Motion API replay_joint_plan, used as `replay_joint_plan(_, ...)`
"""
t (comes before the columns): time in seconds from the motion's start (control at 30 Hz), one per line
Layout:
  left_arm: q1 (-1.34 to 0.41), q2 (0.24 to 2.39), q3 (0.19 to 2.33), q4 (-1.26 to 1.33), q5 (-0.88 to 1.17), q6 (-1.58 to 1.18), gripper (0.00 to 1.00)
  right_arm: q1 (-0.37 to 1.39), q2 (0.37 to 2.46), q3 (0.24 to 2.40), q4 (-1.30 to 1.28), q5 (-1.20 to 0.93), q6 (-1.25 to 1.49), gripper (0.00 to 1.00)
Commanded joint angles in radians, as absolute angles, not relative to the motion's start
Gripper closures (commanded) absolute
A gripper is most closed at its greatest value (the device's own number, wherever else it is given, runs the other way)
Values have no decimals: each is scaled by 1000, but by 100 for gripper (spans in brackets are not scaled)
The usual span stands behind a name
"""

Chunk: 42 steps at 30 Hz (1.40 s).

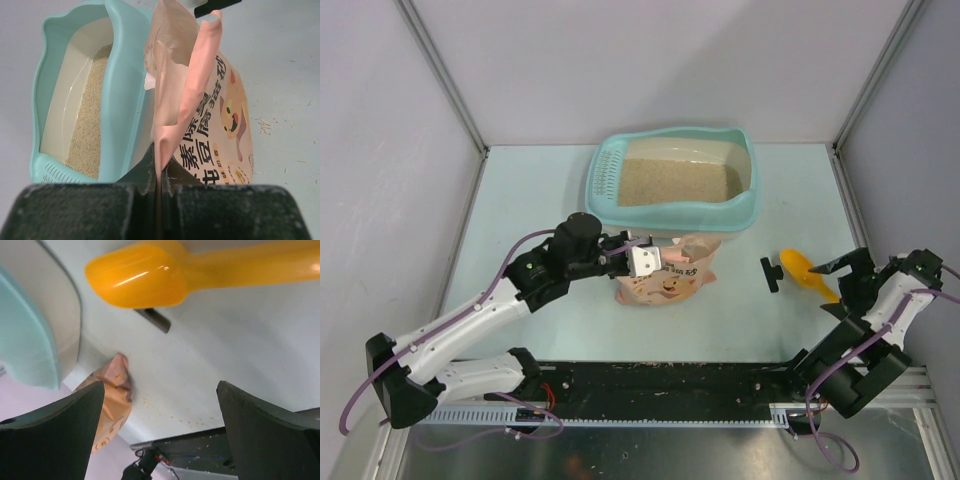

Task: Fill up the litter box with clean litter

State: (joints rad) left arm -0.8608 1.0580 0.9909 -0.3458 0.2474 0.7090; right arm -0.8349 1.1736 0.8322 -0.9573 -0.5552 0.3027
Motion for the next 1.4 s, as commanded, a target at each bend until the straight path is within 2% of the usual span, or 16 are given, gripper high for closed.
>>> replay_joint_plan(0.0,-859,1005,1022,-282,264,683,100,-761,1135,912,-1017,-728,235,0)
replay_joint_plan(0.07,-859,997,1023,-285,247,675,100,-683,1105,951,-919,-782,195,0)
replay_joint_plan(0.2,-854,985,1045,-290,232,626,100,-368,993,1014,-666,-715,86,0)
replay_joint_plan(0.23,-853,983,1043,-288,233,618,100,-317,980,1019,-573,-753,78,0)
replay_joint_plan(0.27,-848,986,1043,-290,238,611,100,-269,971,1025,-534,-762,80,1)
replay_joint_plan(0.3,-847,988,1045,-290,251,592,100,-150,973,1034,-473,-762,109,0)
replay_joint_plan(0.4,-845,992,1045,-287,268,591,100,-28,992,1060,-356,-723,182,0)
replay_joint_plan(0.5,-844,1005,1055,-282,261,600,100,93,1029,1101,-395,-634,198,3)
replay_joint_plan(0.67,-841,1023,1066,-259,256,618,100,273,1057,1150,-538,-503,57,6)
replay_joint_plan(0.9,-841,1065,1111,-239,272,624,100,380,1124,1157,-594,-373,31,12)
replay_joint_plan(1.1,-841,1107,1155,-235,285,632,100,465,1160,1170,-641,-310,-21,24)
replay_joint_plan(1.2,-841,1121,1173,-233,304,643,100,472,1166,1172,-643,-264,-18,43)
replay_joint_plan(1.23,-841,1124,1183,-233,305,646,100,466,1169,1189,-640,-259,-12,64)
replay_joint_plan(1.3,-841,1123,1190,-230,307,679,100,462,1172,1219,-631,-249,-5,90)
replay_joint_plan(1.33,-839,1118,1190,-230,311,725,100,454,1172,1257,-630,-239,29,100)
replay_joint_plan(1.37,-835,1115,1187,-229,327,747,100,450,1172,1275,-630,-239,38,100)
